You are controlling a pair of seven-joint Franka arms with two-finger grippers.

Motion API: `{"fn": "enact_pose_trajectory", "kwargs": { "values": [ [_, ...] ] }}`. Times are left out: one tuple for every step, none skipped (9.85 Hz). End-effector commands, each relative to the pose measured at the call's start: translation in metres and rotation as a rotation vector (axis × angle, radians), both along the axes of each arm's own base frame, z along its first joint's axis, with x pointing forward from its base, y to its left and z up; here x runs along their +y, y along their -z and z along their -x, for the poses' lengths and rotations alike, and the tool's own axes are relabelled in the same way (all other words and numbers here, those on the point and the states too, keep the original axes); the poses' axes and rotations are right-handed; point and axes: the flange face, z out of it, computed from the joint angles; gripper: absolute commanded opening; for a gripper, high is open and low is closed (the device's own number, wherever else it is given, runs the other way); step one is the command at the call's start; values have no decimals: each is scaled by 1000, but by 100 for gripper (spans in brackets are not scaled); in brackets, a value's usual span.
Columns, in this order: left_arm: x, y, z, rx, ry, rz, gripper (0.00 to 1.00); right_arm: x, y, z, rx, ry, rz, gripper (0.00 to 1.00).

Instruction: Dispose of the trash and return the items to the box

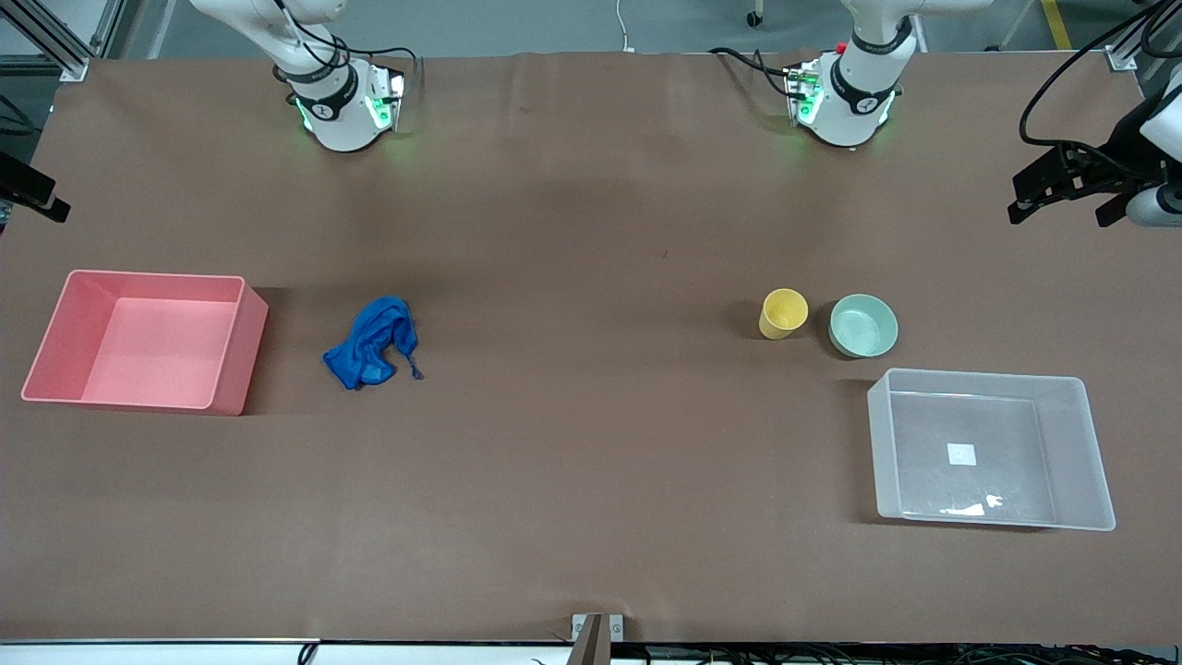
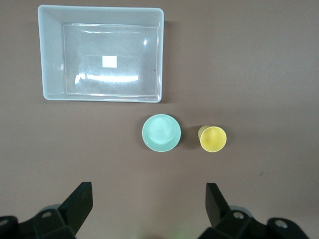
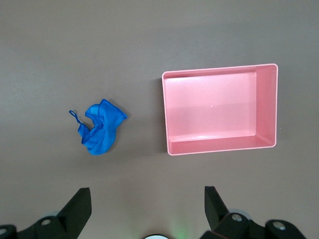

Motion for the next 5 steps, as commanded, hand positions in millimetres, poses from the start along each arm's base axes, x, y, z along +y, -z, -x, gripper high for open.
{"fn": "enact_pose_trajectory", "kwargs": {
  "values": [
    [3,12,3,15,-9,-22,100,-4,-1,0,2,-4,-13,100],
    [3,12,1,15,-48,-12,100,-4,-1,0,2,-4,-13,100],
    [5,8,1,5,-47,-19,100,-4,-1,0,2,-4,-13,100],
    [5,8,0,5,-51,-7,100,-4,-1,0,2,-4,-13,100],
    [9,11,0,14,-55,-5,97,-4,-1,0,2,-4,-13,100]
  ]
}}
